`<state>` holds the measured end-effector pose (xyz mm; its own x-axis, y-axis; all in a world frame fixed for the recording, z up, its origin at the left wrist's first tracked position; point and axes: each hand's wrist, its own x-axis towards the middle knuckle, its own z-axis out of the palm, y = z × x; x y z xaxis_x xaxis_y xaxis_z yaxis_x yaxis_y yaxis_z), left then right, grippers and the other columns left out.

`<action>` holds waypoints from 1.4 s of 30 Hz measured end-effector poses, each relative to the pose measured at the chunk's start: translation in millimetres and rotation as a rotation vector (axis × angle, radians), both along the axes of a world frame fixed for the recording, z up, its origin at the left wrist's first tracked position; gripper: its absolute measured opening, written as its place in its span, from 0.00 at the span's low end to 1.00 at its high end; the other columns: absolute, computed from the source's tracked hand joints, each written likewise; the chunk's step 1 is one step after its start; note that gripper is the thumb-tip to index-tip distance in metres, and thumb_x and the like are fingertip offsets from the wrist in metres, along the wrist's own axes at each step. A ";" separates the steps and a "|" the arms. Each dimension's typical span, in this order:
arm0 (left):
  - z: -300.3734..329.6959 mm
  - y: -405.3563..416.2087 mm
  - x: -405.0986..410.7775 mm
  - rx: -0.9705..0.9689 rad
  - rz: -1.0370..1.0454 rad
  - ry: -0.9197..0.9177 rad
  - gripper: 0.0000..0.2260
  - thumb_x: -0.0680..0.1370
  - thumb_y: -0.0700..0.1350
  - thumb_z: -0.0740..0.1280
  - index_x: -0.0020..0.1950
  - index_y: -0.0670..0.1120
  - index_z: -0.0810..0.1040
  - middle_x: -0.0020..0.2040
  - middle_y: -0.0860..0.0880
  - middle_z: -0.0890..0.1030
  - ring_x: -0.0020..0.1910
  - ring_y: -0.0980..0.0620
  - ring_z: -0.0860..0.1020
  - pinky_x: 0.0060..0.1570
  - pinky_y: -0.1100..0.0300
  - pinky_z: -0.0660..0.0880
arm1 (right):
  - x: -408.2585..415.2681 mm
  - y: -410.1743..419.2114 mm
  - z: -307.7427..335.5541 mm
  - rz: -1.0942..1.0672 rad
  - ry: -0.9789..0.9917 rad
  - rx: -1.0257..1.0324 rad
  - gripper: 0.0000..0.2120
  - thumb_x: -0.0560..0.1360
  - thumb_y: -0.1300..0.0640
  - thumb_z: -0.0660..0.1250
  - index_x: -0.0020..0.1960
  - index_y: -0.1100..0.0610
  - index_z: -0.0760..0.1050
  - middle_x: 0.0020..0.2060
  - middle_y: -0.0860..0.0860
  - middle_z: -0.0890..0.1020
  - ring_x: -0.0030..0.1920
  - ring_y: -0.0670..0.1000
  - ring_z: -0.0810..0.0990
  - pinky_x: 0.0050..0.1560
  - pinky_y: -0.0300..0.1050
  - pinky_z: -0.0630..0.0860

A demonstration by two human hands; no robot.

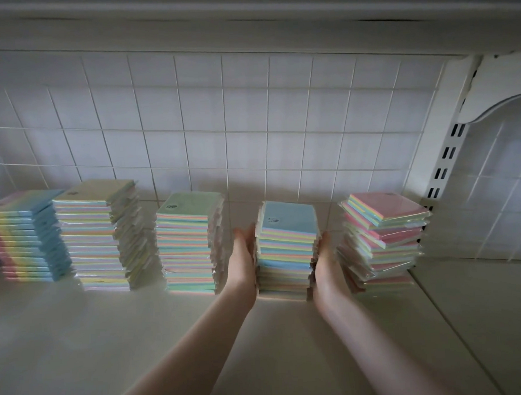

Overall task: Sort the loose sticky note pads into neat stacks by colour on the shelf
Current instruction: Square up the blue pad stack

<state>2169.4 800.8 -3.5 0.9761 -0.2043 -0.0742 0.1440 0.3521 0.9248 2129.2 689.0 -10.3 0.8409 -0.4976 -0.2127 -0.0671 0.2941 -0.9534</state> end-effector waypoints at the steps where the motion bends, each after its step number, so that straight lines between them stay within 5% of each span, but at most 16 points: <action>1: 1.4 0.5 -1.0 -0.036 -0.019 -0.044 0.24 0.83 0.56 0.45 0.56 0.52 0.79 0.48 0.54 0.84 0.51 0.53 0.80 0.52 0.60 0.76 | -2.7 -1.0 6.4 -0.009 -0.012 0.015 0.25 0.80 0.40 0.50 0.33 0.53 0.69 0.16 0.43 0.71 0.17 0.39 0.69 0.23 0.33 0.67; 3: 5.6 3.9 -5.7 -0.072 -0.045 -0.140 0.25 0.82 0.60 0.43 0.70 0.53 0.69 0.64 0.53 0.77 0.64 0.54 0.74 0.67 0.56 0.67 | -8.4 4.9 25.4 -0.034 -0.032 0.025 0.24 0.81 0.42 0.49 0.31 0.52 0.65 0.13 0.45 0.67 0.13 0.40 0.65 0.16 0.31 0.61; 7: 1.1 9.5 -12.1 0.005 -0.095 -0.330 0.30 0.77 0.65 0.44 0.76 0.54 0.57 0.74 0.53 0.65 0.73 0.56 0.63 0.74 0.55 0.56 | -1.9 -0.3 29.2 0.009 -0.113 0.170 0.30 0.80 0.40 0.49 0.27 0.53 0.73 0.17 0.47 0.74 0.17 0.42 0.73 0.21 0.34 0.69; 9: -2.7 10.6 -14.0 0.112 -0.073 -0.422 0.32 0.76 0.69 0.45 0.76 0.55 0.54 0.76 0.55 0.61 0.74 0.59 0.58 0.75 0.58 0.53 | 2.9 0.1 27.7 0.033 -0.124 0.175 0.29 0.78 0.36 0.50 0.34 0.53 0.78 0.26 0.48 0.82 0.25 0.46 0.81 0.34 0.41 0.76; 13: -4.7 9.0 -13.7 0.320 0.009 -0.534 0.27 0.80 0.57 0.48 0.77 0.46 0.53 0.75 0.55 0.56 0.70 0.68 0.54 0.62 0.82 0.51 | 7.5 1.6 25.9 0.030 -0.122 0.135 0.28 0.77 0.35 0.51 0.38 0.52 0.79 0.31 0.49 0.84 0.31 0.48 0.83 0.38 0.43 0.78; 15: -5.0 7.3 -12.4 0.341 0.014 -0.579 0.27 0.81 0.56 0.48 0.77 0.43 0.54 0.73 0.57 0.56 0.67 0.72 0.54 0.59 0.84 0.51 | 7.2 3.6 27.0 0.040 -0.099 0.108 0.28 0.77 0.34 0.51 0.42 0.52 0.80 0.37 0.50 0.85 0.36 0.51 0.83 0.42 0.46 0.78; 20: -11.5 5.6 -4.7 0.316 0.032 -0.589 0.29 0.78 0.55 0.48 0.76 0.43 0.56 0.74 0.57 0.58 0.69 0.71 0.55 0.64 0.80 0.52 | 6.4 11.4 29.5 0.001 -0.040 0.017 0.31 0.70 0.25 0.52 0.45 0.48 0.80 0.48 0.51 0.84 0.47 0.53 0.83 0.54 0.53 0.78; 23: -11.7 5.6 -6.5 0.304 0.026 -0.606 0.28 0.78 0.55 0.48 0.76 0.44 0.57 0.74 0.58 0.59 0.71 0.69 0.55 0.67 0.77 0.52 | 5.0 12.8 33.6 0.036 -0.010 -0.050 0.33 0.72 0.27 0.50 0.57 0.49 0.79 0.53 0.51 0.82 0.53 0.54 0.81 0.59 0.55 0.75; 28: -9.0 8.6 -8.5 0.311 -0.001 -0.615 0.27 0.79 0.55 0.47 0.76 0.46 0.55 0.73 0.62 0.57 0.70 0.73 0.54 0.65 0.79 0.51 | 7.5 5.4 38.3 0.073 -0.037 -0.084 0.29 0.76 0.33 0.50 0.53 0.52 0.79 0.46 0.51 0.84 0.43 0.51 0.82 0.44 0.46 0.78; 31: -10.6 11.9 -5.7 0.265 -0.035 -0.530 0.32 0.77 0.65 0.46 0.77 0.50 0.53 0.76 0.58 0.57 0.73 0.68 0.54 0.72 0.69 0.51 | 9.9 -0.9 38.7 0.046 -0.084 -0.045 0.24 0.78 0.35 0.50 0.46 0.51 0.77 0.40 0.49 0.83 0.36 0.47 0.81 0.36 0.41 0.76; 34: -3.2 12.8 -1.7 0.235 -0.043 -0.480 0.36 0.74 0.72 0.45 0.77 0.55 0.51 0.77 0.59 0.55 0.75 0.64 0.52 0.76 0.56 0.49 | 14.7 -8.3 41.9 0.046 -0.161 -0.021 0.25 0.77 0.34 0.51 0.56 0.50 0.76 0.50 0.47 0.82 0.45 0.44 0.81 0.45 0.39 0.76; 37: 6.9 11.6 -6.0 0.252 -0.014 -0.496 0.29 0.79 0.63 0.43 0.77 0.53 0.53 0.77 0.58 0.56 0.74 0.64 0.53 0.73 0.69 0.49 | 20.7 -9.6 41.6 0.032 -0.163 -0.113 0.23 0.77 0.34 0.52 0.49 0.50 0.76 0.44 0.47 0.79 0.42 0.45 0.78 0.48 0.42 0.73; 40: 7.5 10.0 -10.4 0.291 -0.009 -0.531 0.24 0.82 0.54 0.43 0.77 0.50 0.54 0.76 0.58 0.56 0.71 0.68 0.55 0.61 0.84 0.51 | 24.5 -4.0 44.6 0.082 -0.068 -0.186 0.35 0.74 0.29 0.47 0.69 0.49 0.68 0.65 0.48 0.74 0.64 0.50 0.73 0.69 0.51 0.66; 42: 6.9 9.8 -10.1 0.303 -0.010 -0.552 0.23 0.83 0.51 0.43 0.77 0.48 0.54 0.75 0.57 0.55 0.68 0.72 0.54 0.58 0.86 0.51 | 25.6 -2.2 49.0 0.086 -0.049 -0.203 0.37 0.72 0.27 0.46 0.72 0.48 0.65 0.68 0.48 0.72 0.66 0.52 0.71 0.67 0.52 0.68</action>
<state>2159.2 810.6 3.4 0.8851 -0.2626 0.3843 -0.3814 0.0641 0.9222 2154.7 686.7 38.7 0.8888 -0.4523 -0.0733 -0.0360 0.0906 -0.9952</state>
